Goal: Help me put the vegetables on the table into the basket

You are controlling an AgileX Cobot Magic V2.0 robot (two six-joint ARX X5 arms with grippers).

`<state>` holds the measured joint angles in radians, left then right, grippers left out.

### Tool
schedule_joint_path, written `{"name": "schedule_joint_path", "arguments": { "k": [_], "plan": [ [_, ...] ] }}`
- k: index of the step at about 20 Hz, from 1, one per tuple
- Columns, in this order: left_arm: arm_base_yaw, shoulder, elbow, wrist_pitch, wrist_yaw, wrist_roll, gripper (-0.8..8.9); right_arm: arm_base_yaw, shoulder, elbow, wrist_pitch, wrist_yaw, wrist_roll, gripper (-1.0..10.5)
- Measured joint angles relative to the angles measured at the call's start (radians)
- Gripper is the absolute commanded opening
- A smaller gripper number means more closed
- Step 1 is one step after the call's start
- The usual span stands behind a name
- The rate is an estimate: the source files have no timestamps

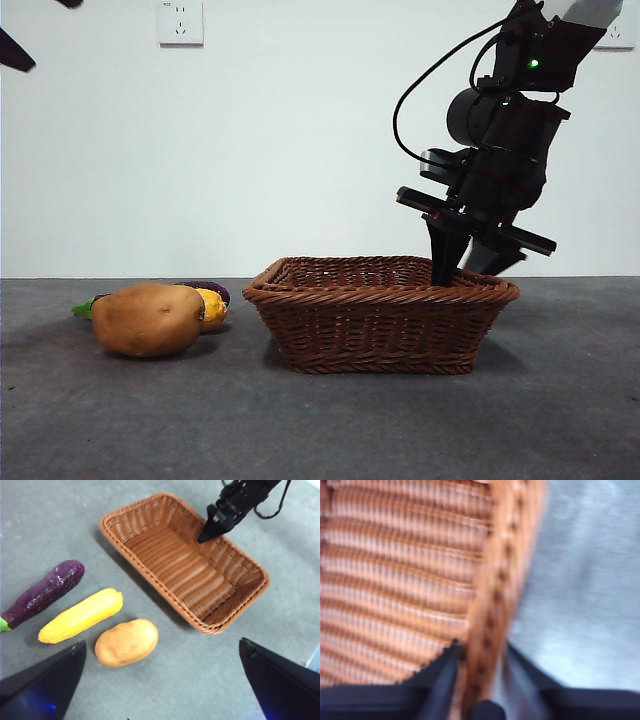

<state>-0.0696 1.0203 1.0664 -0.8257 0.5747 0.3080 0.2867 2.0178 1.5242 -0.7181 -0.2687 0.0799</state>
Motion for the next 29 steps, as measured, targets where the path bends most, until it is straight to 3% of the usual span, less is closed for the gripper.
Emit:
{"name": "schedule_joint_path", "arguments": {
  "k": [8, 16, 22, 29],
  "plan": [
    [-0.032, 0.063, 0.000, 0.031, -0.024, 0.093, 6.61, 0.000, -0.024, 0.003, 0.008, -0.037, 0.037, -0.1],
    [-0.095, 0.099, 0.028, 0.122, -0.168, 0.214, 6.61, -0.003, -0.465, 0.003, -0.100, -0.020, -0.063, -0.1],
    [-0.203, 0.390, 0.233, 0.086, -0.274, 0.276, 6.60, -0.051, -0.690, 0.003, -0.191, -0.019, -0.093, -0.1],
    [-0.237, 0.735, 0.435, 0.043, -0.297, 0.307, 6.60, -0.050, -0.755, 0.003, -0.285, -0.022, -0.120, -0.1]
  ]
}}
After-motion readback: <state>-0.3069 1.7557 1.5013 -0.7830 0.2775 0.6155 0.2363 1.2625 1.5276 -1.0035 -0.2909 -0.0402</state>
